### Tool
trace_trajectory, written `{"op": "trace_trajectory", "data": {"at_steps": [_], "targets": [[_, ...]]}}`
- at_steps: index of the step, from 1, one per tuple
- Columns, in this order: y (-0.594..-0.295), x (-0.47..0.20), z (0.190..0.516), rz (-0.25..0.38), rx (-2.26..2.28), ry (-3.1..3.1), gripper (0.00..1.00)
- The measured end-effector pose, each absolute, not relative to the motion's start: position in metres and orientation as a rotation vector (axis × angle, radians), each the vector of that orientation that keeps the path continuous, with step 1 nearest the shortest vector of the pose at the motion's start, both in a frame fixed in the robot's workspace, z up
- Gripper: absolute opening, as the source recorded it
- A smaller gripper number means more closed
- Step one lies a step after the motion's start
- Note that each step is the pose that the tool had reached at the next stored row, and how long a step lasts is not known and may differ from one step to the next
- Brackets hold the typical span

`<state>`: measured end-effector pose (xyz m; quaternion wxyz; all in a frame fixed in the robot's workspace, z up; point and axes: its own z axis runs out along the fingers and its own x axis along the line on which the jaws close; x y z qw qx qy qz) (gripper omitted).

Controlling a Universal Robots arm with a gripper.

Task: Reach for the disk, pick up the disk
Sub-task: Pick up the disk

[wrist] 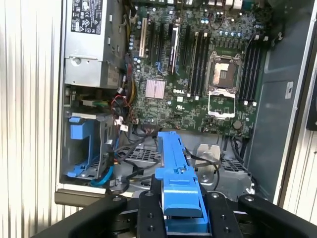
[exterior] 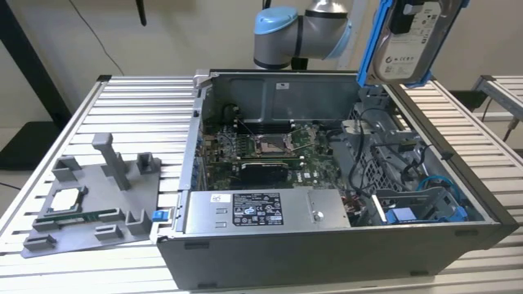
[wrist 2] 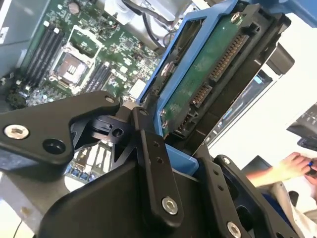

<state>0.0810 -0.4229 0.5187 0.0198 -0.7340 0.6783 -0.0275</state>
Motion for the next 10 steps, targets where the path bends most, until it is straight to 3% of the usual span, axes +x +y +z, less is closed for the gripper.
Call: {"op": "trace_trajectory", "data": {"at_steps": [10], "targets": [[-0.454,0.084,0.517,-0.068,-2.276,2.104,0.0]]}}
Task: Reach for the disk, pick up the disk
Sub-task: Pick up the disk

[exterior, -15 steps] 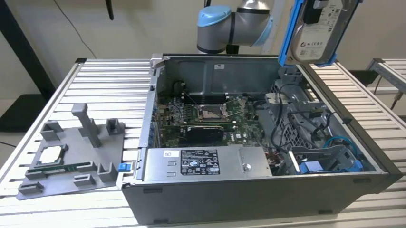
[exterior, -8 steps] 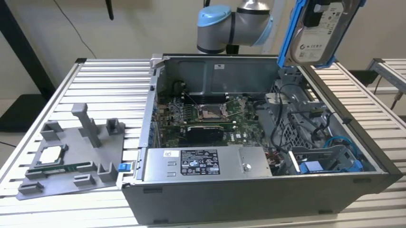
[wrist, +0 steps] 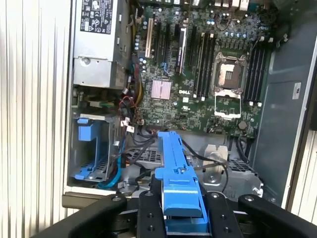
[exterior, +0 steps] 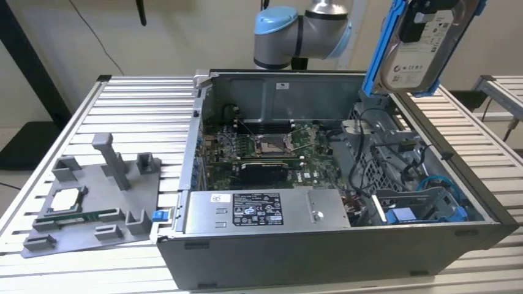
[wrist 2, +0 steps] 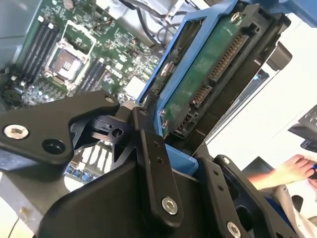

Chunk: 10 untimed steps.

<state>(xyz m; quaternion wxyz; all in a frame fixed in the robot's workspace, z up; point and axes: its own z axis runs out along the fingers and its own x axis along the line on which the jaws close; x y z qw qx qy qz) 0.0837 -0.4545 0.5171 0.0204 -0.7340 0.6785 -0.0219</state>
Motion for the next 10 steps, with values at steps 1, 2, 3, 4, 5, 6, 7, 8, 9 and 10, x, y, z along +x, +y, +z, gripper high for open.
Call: {"op": "trace_trajectory", "data": {"at_steps": [1,2,3,4,5,6,7,8,9,10], "targets": [[-0.458,0.084,0.517,-0.067,-2.276,2.104,0.0],[-0.461,0.084,0.516,-0.066,-2.277,2.105,0.0],[-0.465,0.084,0.516,-0.065,-2.277,2.105,0.0],[-0.469,0.084,0.515,-0.064,-2.277,2.105,0.0],[-0.473,0.085,0.515,-0.063,-2.277,2.105,0.0],[-0.476,0.085,0.514,-0.063,-2.277,2.105,0.0],[-0.48,0.085,0.513,-0.062,-2.277,2.105,0.0],[-0.483,0.085,0.512,-0.061,-2.277,2.105,0.0],[-0.487,0.085,0.511,-0.06,-2.277,2.105,0.0],[-0.491,0.086,0.51,-0.059,-2.277,2.105,0.0]]}}
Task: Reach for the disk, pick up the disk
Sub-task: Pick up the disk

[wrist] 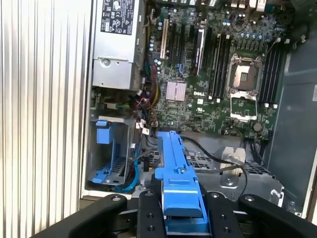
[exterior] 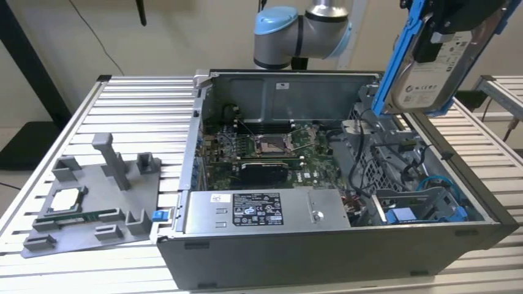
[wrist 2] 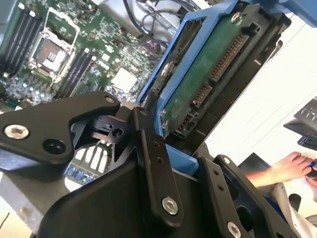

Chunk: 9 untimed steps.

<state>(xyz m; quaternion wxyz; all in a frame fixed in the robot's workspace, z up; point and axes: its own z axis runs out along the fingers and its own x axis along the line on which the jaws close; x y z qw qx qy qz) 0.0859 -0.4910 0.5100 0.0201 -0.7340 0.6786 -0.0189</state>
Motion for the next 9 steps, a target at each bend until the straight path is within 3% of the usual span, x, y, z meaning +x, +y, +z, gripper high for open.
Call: {"op": "trace_trajectory", "data": {"at_steps": [9], "targets": [[-0.524,0.091,0.501,-0.048,-2.278,2.106,0.0]]}}
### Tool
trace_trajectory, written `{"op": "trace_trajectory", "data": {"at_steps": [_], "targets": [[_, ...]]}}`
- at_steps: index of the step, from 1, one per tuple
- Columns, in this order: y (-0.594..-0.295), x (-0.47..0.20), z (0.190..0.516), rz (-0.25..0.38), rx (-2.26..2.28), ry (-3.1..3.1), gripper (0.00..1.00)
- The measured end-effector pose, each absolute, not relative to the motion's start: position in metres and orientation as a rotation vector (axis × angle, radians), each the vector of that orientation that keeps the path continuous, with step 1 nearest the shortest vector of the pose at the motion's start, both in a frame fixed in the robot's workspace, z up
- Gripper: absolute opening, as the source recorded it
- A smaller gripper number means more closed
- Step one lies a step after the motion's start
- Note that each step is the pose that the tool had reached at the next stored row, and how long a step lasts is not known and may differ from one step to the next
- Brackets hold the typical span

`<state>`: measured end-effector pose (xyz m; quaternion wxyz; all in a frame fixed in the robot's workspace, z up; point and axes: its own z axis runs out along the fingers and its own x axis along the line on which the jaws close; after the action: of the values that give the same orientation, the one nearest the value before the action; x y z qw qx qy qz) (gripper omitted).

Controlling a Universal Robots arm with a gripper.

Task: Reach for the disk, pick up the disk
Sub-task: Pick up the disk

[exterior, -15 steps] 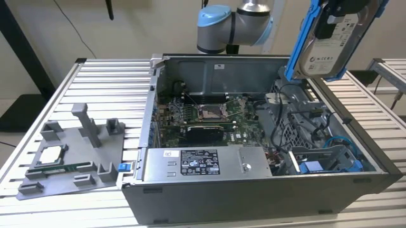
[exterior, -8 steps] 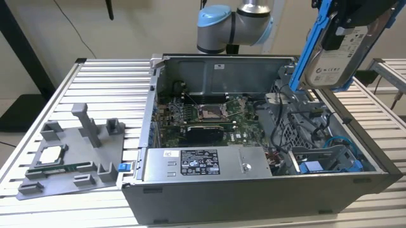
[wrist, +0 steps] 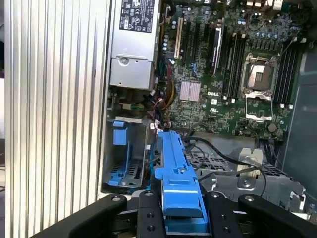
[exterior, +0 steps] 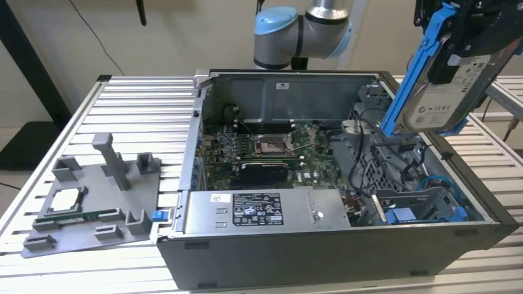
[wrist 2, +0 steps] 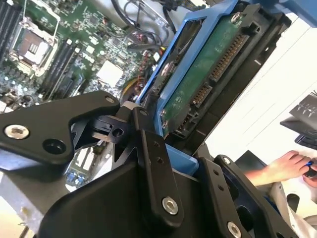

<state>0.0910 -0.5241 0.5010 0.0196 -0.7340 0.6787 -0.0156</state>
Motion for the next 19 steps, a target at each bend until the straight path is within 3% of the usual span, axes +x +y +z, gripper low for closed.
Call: {"op": "trace_trajectory", "data": {"at_steps": [19], "targets": [[-0.582,0.096,0.473,-0.037,-2.275,2.105,0.0]]}}
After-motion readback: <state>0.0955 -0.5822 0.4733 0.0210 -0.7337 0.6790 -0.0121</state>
